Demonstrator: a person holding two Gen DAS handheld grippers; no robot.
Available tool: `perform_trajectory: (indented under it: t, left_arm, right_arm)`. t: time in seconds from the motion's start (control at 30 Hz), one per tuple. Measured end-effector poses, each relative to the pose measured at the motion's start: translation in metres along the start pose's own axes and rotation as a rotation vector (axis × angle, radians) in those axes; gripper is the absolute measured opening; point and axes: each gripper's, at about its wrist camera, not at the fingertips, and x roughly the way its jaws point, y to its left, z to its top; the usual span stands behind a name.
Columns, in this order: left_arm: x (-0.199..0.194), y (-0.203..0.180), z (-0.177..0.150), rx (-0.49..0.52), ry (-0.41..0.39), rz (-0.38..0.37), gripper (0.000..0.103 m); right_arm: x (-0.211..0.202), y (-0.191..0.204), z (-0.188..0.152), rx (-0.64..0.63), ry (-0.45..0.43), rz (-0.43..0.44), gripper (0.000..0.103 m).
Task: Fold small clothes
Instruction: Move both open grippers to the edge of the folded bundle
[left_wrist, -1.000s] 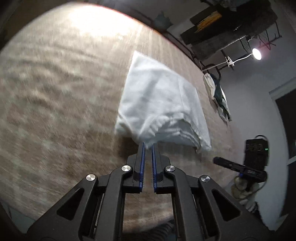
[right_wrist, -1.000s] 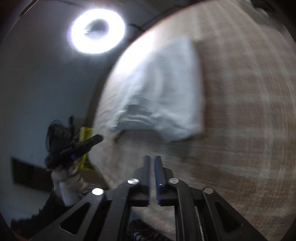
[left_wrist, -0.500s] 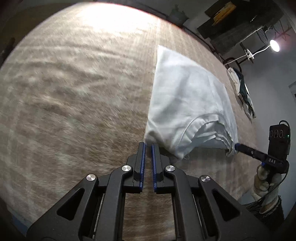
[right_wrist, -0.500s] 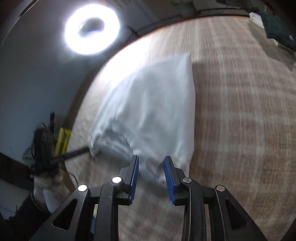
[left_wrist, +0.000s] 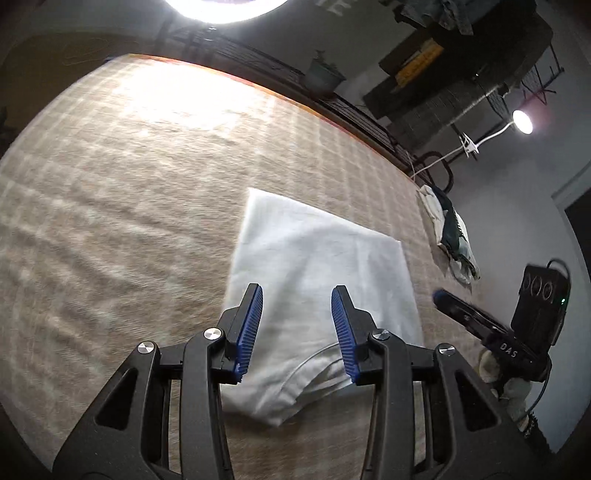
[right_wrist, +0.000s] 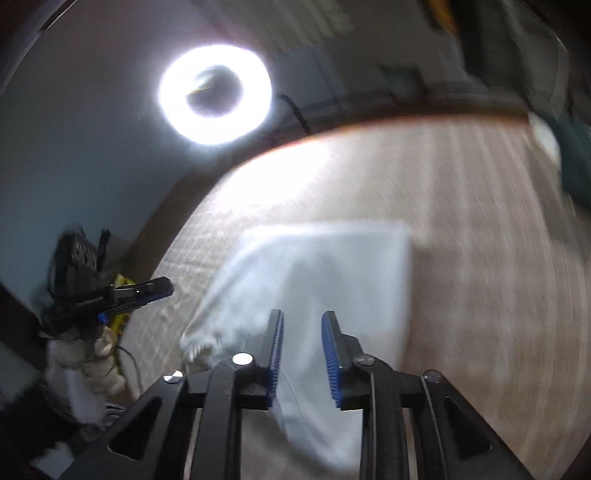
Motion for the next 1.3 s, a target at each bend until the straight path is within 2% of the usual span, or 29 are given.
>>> perform_trajectory:
  t: [0.13,0.3,0.4,0.53,0.63,0.73,0.83,0.87,1.0,1.1,1.13,1.3]
  left_arm:
    - [0.021,-0.011,-0.006,0.035,0.042,0.023,0.038]
    - [0.039,-0.007,-0.023,0.057,0.117,0.038,0.038]
    - [0.041,0.0,-0.028,0.043,0.132,0.043,0.038]
    - [0.028,0.002,-0.024,0.028,0.092,0.039,0.038]
    - [0.024,0.007,-0.022,0.014,0.082,0.042,0.038]
    - [0.021,0.015,-0.022,-0.005,0.083,0.048,0.038]
    - [0.015,0.023,-0.018,-0.015,0.071,0.053,0.038]
    - [0.014,0.025,-0.016,-0.019,0.066,0.052,0.038]
    - [0.006,0.029,-0.009,-0.029,0.046,0.047,0.038]
    - [0.006,0.032,-0.007,-0.034,0.055,0.032,0.043]
    - [0.007,0.034,-0.008,-0.04,0.06,0.032,0.044]
    - [0.016,0.054,-0.011,-0.117,0.094,0.029,0.044]
  right_arm:
    - [0.043,0.023,0.015,-0.102,0.031,-0.046,0.019]
    - [0.085,0.013,0.004,-0.085,0.168,-0.087,0.019]
    - [0.079,0.012,0.007,-0.088,0.162,-0.068,0.019]
    - [0.067,0.009,0.031,-0.038,0.059,-0.053,0.019]
    - [0.077,-0.001,0.049,0.012,0.032,-0.064,0.019]
    - [0.105,-0.001,0.058,0.021,0.052,-0.088,0.019]
    - [0.137,-0.006,0.048,0.029,0.132,-0.101,0.019]
    - [0.142,-0.007,0.045,0.029,0.142,-0.104,0.015]
    - [0.119,-0.013,0.05,0.084,0.103,-0.052,0.018]
    - [0.081,-0.02,0.051,0.141,0.051,-0.023,0.032]
    - [0.067,-0.024,0.048,0.152,0.036,-0.027,0.037]
    - [0.017,-0.06,0.002,0.316,0.04,0.01,0.039]
